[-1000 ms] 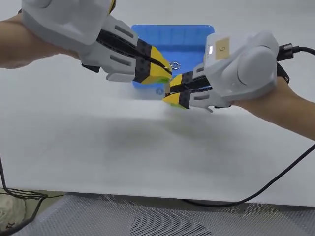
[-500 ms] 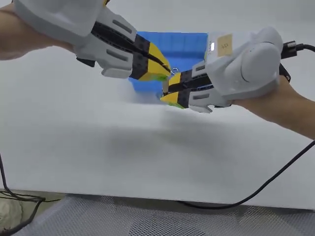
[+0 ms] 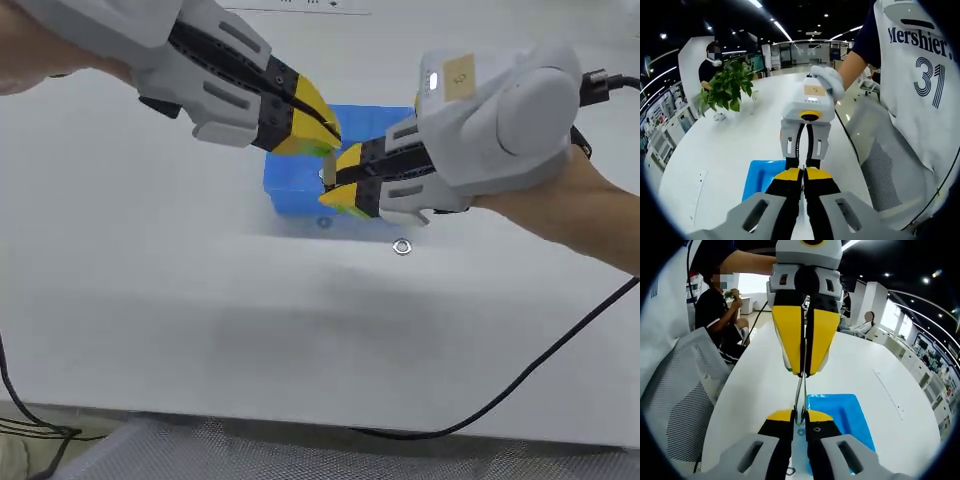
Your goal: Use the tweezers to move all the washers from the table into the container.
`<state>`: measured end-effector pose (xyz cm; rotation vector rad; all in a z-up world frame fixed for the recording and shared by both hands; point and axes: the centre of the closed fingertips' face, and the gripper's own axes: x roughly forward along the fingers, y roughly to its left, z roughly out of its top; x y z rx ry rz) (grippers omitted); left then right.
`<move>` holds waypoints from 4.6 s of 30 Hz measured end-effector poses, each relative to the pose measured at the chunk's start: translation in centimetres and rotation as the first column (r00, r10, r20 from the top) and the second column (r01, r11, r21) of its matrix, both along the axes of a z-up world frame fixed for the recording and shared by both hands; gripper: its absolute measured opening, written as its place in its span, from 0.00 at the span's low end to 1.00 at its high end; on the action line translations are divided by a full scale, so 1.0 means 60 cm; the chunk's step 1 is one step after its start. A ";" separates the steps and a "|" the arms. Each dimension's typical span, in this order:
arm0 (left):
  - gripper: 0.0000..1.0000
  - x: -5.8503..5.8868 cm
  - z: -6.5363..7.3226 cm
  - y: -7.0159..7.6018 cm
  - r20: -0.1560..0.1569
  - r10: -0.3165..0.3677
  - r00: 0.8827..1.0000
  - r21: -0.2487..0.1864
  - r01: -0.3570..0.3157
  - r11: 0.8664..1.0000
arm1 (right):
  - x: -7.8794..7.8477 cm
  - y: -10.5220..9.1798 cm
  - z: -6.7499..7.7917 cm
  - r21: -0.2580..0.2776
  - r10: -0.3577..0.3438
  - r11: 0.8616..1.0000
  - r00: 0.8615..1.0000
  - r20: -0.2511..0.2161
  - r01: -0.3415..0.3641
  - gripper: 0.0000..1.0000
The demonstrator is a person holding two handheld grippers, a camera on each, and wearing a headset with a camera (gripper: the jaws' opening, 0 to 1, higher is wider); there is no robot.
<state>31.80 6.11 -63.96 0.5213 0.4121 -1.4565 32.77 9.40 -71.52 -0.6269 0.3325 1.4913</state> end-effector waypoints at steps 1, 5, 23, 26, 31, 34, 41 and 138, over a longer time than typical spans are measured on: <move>0.05 0.001 0.004 0.000 0.003 -0.002 1.000 0.001 0.002 1.000 | 0.002 0.002 0.005 0.002 0.000 1.000 1.000 0.006 0.000 0.09; 0.05 0.010 0.016 0.003 0.022 -0.010 1.000 0.008 0.010 1.000 | 0.016 0.005 0.012 0.001 0.001 1.000 1.000 0.028 -0.001 0.09; 0.05 0.104 -0.036 0.008 0.025 0.030 0.999 0.023 -0.030 0.999 | 0.111 0.010 -0.036 -0.040 -0.001 0.999 0.999 0.041 0.002 0.10; 0.05 0.121 -0.057 0.009 0.011 0.039 0.999 0.023 -0.039 0.999 | 0.127 0.012 -0.059 -0.047 -0.001 0.999 1.000 0.028 0.003 0.10; 0.05 0.140 -0.083 0.008 -0.006 0.048 0.999 0.021 -0.048 0.999 | 0.147 0.011 -0.092 -0.063 -0.008 0.998 1.000 0.005 0.008 0.10; 0.05 0.151 -0.101 0.008 -0.016 0.062 0.998 0.023 -0.061 0.998 | 0.154 0.010 -0.107 -0.072 -0.014 0.997 1.000 -0.008 0.014 0.10; 0.05 0.157 -0.119 0.008 -0.037 0.065 0.997 0.033 -0.064 0.997 | 0.157 0.009 -0.125 -0.082 -0.016 0.997 0.999 -0.028 0.014 0.10; 0.05 0.006 -0.100 0.016 -0.019 0.148 0.989 -0.076 -0.150 0.986 | 0.000 0.004 -0.092 -0.044 0.042 0.998 0.999 0.002 -0.042 0.11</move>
